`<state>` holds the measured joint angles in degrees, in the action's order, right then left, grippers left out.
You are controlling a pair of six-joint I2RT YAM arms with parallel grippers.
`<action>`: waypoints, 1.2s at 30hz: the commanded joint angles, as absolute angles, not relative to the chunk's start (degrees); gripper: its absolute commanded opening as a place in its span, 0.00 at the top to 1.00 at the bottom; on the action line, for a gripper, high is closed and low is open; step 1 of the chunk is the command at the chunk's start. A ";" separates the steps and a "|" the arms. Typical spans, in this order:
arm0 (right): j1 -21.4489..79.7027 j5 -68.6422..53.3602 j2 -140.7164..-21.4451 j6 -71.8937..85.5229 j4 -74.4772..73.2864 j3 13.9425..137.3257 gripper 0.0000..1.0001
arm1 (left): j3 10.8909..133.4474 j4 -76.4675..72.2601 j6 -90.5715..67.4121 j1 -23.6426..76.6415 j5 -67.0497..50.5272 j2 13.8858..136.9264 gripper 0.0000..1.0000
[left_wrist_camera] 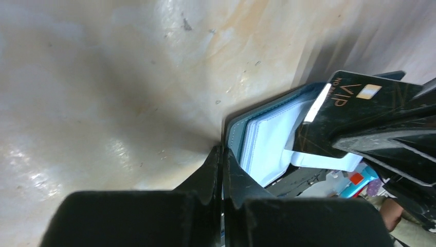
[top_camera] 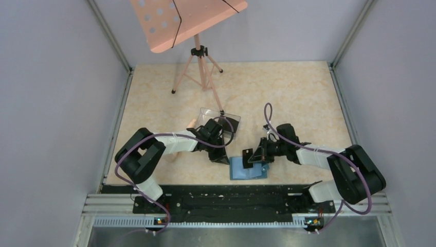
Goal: Put the credit cards into the card holder
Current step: Insert the credit card into the card holder.
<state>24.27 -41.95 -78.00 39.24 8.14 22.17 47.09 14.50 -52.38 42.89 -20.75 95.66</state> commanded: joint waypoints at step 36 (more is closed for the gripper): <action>23.86 -34.03 -77.15 36.28 -15.11 27.99 1.00 | 39.53 5.56 -56.68 38.69 -24.28 87.80 0.44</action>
